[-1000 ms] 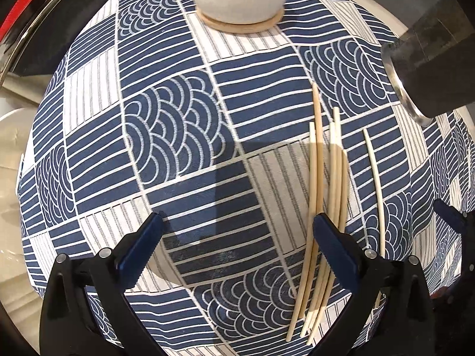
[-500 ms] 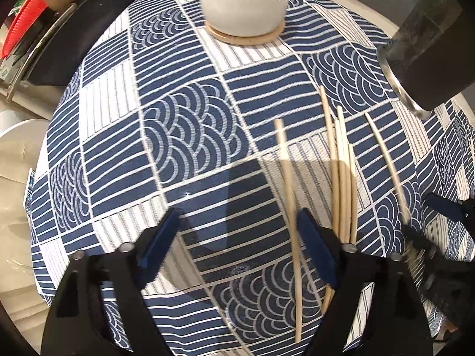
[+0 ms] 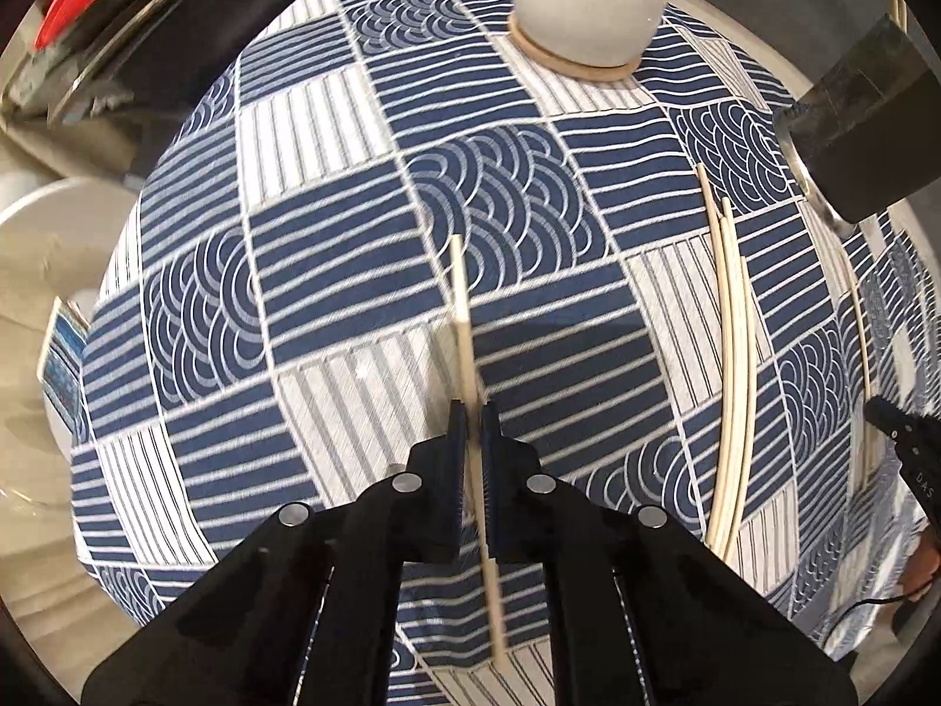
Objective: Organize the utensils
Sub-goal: 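Close the right tool on a chopstick while the left tool grasps another, then lift and carry both held chopsticks upright over the black cup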
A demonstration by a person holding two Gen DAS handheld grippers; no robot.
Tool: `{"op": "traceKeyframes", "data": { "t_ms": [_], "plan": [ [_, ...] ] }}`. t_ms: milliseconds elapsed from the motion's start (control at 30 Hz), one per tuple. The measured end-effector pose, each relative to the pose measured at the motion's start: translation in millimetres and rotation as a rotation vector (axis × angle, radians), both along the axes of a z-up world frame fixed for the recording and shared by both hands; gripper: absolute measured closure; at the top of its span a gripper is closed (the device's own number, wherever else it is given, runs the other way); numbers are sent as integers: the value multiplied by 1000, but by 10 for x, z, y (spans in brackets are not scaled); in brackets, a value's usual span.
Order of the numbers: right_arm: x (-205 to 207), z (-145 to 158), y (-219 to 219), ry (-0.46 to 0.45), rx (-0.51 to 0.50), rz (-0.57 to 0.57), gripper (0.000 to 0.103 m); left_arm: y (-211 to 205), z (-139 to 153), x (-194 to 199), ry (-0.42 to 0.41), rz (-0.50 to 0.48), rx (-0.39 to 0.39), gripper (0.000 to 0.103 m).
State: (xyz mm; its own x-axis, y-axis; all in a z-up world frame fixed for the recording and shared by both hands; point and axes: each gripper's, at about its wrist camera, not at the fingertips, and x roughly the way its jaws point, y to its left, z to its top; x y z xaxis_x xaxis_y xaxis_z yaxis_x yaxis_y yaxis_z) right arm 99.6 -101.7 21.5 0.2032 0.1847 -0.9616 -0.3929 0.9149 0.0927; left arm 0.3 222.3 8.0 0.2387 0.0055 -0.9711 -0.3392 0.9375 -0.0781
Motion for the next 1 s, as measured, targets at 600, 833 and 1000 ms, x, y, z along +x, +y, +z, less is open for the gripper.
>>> {"op": "traceKeyframes", "data": {
  "t_ms": [600, 833, 1000],
  "plan": [
    [-604, 606, -753, -156, 220, -135, 98, 115, 521, -713, -130, -31, -79, 98],
    [-485, 916, -751, -238, 263, -119, 98, 22, 970, -387, -189, -98, -22, 98],
    [-269, 1285, -751, -308, 320, -86, 98, -196, 1373, -95, -283, -124, -2, 98]
  ]
}}
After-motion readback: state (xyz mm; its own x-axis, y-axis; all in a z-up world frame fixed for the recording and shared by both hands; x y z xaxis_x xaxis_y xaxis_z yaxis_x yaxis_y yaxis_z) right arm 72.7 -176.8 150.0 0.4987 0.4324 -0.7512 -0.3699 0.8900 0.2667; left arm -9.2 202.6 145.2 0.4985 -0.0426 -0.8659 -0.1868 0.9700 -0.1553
